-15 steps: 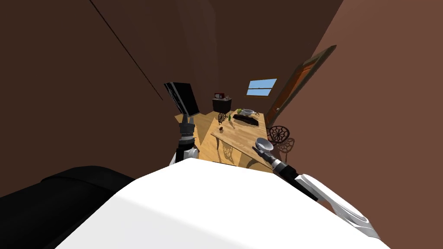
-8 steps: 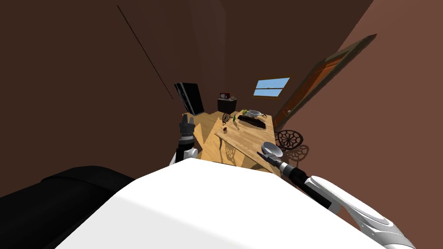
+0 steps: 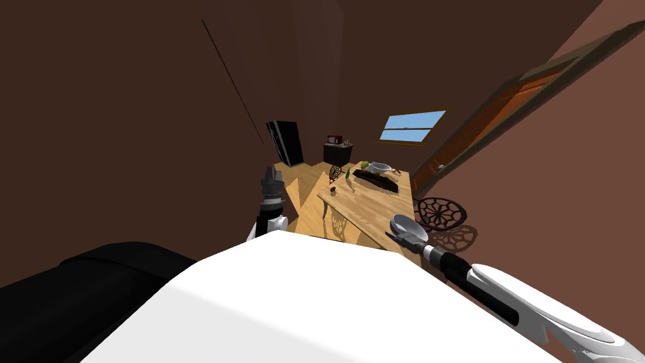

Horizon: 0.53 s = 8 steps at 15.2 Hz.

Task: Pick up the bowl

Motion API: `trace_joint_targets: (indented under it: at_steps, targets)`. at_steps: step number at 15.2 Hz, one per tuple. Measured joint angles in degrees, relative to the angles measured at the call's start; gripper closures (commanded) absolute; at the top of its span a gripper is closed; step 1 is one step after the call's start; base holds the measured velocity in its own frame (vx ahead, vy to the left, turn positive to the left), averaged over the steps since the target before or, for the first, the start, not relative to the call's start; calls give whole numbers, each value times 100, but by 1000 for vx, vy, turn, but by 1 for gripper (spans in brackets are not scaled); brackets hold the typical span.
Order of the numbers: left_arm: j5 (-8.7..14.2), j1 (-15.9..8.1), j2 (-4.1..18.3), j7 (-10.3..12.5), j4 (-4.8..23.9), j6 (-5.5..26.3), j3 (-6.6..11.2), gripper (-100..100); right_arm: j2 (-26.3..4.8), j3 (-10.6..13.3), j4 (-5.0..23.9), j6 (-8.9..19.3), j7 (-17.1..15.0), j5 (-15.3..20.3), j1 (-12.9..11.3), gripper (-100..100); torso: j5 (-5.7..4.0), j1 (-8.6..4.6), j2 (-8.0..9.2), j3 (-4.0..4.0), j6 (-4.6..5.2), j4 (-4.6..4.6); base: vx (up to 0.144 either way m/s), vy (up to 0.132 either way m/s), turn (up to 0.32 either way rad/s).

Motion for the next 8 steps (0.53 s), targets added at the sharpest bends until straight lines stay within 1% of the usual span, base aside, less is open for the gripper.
trace_joint_targets:
  at_steps: [1,2,3,6,8]
  targets:
    - [0,-1,0,0,0,0,0,0,-111,35,107,-11,-13,76,-15,-100,1,-1,-1,0,-3,0,25,3,199]
    - [0,0,0,0,0,0,0,0,-152,77,224,-22,-2,157,-35,-100,0,-1,-1,-1,-3,0,30,6,300]
    - [0,-1,0,0,0,0,-1,0,-201,173,380,-13,19,285,-81,-100,-1,-2,-4,-2,-7,-1,33,2,233]
    - [0,0,0,0,0,0,0,0,-519,192,589,-20,16,509,70,-100,1,-2,-6,-3,-1,-1,35,1,196]
    - [0,0,0,0,0,0,0,0,-694,288,740,11,-9,691,118,-100,1,0,-6,-3,-1,-1,30,5,176]
